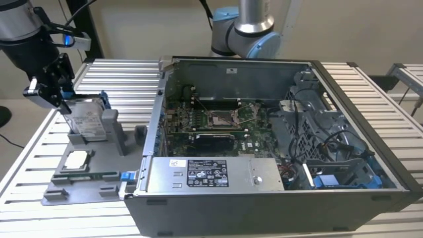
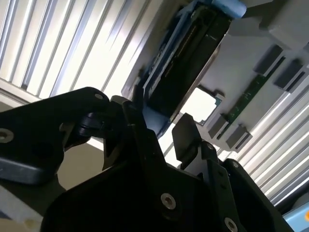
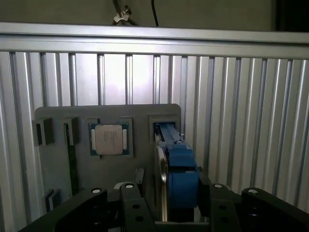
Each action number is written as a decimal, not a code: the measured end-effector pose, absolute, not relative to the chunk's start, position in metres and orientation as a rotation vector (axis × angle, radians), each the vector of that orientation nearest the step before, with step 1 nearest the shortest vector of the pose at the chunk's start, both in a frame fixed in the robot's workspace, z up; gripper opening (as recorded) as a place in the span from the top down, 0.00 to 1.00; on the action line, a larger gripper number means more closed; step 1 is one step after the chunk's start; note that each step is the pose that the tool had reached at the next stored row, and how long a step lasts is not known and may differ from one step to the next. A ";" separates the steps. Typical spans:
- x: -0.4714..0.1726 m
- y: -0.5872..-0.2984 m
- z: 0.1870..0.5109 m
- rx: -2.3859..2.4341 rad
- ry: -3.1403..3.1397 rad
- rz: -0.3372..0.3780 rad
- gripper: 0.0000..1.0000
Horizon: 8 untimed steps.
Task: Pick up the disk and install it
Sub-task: 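Pick up the disk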
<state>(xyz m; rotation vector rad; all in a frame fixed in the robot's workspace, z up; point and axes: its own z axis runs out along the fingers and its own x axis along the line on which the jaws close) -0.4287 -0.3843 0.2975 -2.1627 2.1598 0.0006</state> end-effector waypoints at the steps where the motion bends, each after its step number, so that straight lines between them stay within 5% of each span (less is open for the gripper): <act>1: -0.429 -0.384 0.296 -2.163 2.160 0.001 0.00; 8: -0.429 -0.384 0.292 -2.162 2.159 0.003 0.00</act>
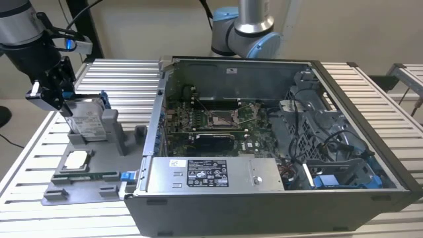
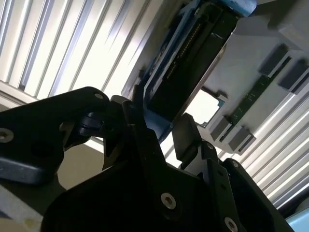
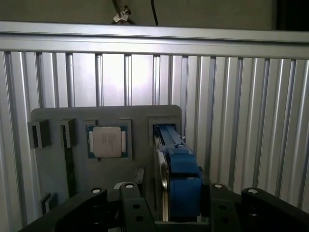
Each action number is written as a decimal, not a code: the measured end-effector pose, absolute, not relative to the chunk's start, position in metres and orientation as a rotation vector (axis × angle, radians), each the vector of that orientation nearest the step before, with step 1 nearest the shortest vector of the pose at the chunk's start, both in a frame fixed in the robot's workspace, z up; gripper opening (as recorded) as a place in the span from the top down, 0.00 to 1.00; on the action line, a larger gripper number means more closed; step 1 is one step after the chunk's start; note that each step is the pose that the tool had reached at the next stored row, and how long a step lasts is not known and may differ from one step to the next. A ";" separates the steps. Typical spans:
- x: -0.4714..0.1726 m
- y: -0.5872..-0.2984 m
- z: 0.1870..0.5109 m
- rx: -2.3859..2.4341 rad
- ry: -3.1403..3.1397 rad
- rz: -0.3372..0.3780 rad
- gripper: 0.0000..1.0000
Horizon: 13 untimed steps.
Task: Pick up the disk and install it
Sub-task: 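Pick up the disk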
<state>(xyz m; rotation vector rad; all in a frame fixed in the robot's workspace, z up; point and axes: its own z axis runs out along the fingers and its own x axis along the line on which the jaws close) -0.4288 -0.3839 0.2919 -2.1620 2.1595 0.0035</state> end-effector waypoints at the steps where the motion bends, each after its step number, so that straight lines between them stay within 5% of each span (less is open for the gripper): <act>1: -0.429 -0.384 0.292 -2.162 2.159 0.004 0.00; 13: -0.427 -0.384 0.294 -2.182 2.182 0.049 0.00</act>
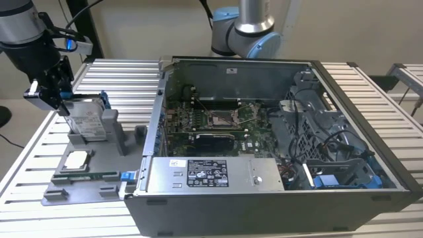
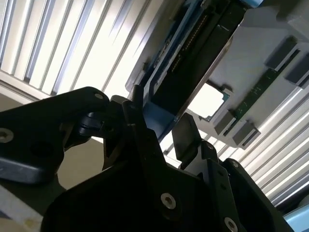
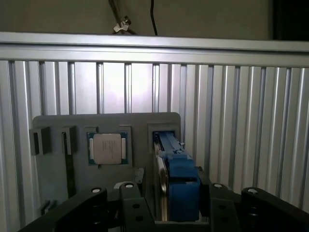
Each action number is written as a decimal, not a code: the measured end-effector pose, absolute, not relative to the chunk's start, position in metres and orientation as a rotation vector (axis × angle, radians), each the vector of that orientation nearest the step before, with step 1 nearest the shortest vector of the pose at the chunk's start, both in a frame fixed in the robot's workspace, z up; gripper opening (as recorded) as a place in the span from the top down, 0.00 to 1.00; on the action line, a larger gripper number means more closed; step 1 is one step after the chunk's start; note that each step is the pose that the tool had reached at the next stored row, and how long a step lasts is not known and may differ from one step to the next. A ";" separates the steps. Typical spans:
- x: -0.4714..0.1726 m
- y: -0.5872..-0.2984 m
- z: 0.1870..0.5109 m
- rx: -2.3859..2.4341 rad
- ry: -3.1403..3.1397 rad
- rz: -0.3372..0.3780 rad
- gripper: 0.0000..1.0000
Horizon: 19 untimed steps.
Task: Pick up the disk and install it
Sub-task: 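Pick up the disk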
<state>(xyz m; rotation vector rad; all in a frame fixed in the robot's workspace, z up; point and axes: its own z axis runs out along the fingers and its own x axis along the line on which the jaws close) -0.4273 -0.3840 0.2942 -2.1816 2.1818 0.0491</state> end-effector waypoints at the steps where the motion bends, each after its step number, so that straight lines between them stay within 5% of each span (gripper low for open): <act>1: -0.427 -0.384 0.294 -2.182 2.182 0.049 0.00; 10: -0.423 -0.384 0.294 -2.182 2.182 0.049 0.00; 11: -0.423 -0.384 0.294 -2.182 2.182 0.049 1.00; 19: -0.423 -0.384 0.294 -2.182 2.182 0.049 1.00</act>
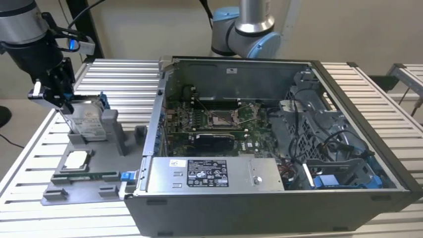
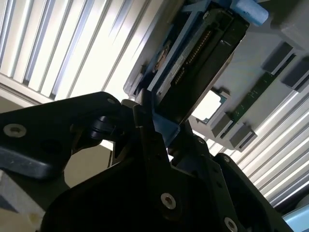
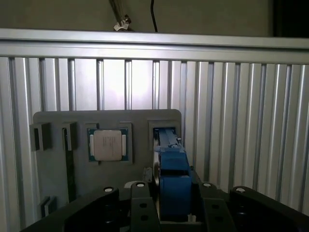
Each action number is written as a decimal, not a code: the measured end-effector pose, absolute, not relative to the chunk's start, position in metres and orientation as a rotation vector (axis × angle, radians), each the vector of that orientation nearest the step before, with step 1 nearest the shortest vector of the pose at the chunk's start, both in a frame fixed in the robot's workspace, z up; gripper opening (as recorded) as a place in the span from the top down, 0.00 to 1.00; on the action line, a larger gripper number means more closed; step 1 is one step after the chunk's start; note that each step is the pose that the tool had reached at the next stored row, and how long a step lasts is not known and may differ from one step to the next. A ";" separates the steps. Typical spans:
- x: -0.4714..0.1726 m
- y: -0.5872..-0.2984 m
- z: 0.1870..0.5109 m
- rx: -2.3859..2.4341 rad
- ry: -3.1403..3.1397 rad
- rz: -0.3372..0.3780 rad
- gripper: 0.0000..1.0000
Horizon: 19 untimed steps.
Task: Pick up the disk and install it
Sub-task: 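Pick up the disk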
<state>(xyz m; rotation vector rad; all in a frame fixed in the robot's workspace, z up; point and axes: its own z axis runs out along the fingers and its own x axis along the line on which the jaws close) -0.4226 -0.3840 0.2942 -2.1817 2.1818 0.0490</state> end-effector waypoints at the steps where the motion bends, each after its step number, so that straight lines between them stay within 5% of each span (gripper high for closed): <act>1: -0.423 -0.384 0.294 -2.182 2.182 0.049 1.00; 19: -0.422 -0.384 0.326 -2.182 2.182 0.049 1.00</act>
